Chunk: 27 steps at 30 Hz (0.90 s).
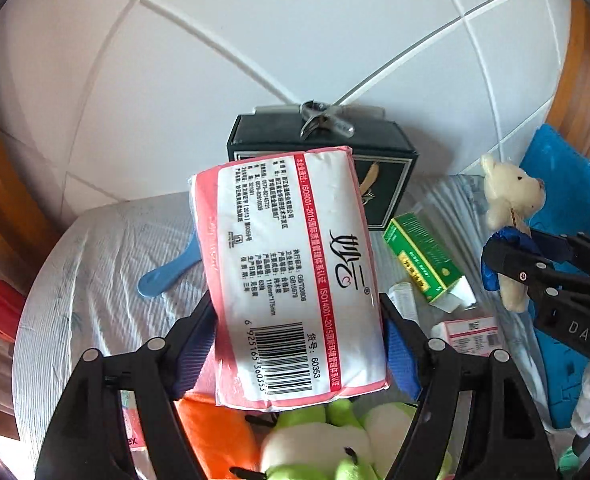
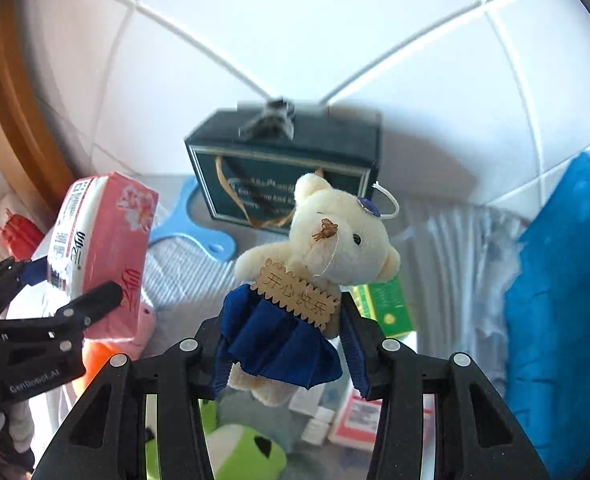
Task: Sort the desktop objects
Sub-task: 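Carry the tissue pack and teddy bear into the blue crate and release both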
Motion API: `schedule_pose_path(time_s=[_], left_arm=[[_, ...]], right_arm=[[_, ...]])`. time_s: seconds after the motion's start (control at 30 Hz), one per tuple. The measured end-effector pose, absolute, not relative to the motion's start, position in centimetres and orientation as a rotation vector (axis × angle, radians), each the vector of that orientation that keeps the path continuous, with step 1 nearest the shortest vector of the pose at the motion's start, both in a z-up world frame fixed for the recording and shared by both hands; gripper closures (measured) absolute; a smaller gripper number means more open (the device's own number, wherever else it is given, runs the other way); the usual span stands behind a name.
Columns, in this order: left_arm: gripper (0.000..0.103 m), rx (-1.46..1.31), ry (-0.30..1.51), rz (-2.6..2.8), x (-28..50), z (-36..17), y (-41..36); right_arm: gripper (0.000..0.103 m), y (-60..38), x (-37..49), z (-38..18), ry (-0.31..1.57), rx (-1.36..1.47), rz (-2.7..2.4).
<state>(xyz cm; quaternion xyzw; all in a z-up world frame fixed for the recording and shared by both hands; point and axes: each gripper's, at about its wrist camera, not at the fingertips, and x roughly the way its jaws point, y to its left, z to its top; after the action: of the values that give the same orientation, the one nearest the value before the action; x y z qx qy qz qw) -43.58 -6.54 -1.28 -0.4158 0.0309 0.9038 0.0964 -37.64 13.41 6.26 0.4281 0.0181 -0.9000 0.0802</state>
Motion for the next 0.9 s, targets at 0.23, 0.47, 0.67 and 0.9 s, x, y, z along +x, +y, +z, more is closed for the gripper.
schedule_pose_path(time_s=[0.23, 0.47, 0.67, 0.9], left_arm=[[0.028, -1.008, 0.174, 2.661, -35.2, 6.6, -0.6], [0.028, -0.867, 0.226, 2.567, -29.4, 10.6, 8.7], [0.028, -0.799, 0.264, 2.427, -25.7, 12.6, 20.2], [0.028, -0.817, 0.328, 2.263, -21.7, 12.1, 34.4]], right_arm=[[0.057, 15.4, -30.7, 13.2, 0.085, 1.104, -2.835], [0.056, 23.2, -22.9, 18.2, 0.089, 1.026, -2.972], [0.055, 33.5, -17.5, 18.8, 0.056, 1.070, -3.095], [0.055, 45.0, -14.0, 15.7, 0.057, 1.274, -3.177]])
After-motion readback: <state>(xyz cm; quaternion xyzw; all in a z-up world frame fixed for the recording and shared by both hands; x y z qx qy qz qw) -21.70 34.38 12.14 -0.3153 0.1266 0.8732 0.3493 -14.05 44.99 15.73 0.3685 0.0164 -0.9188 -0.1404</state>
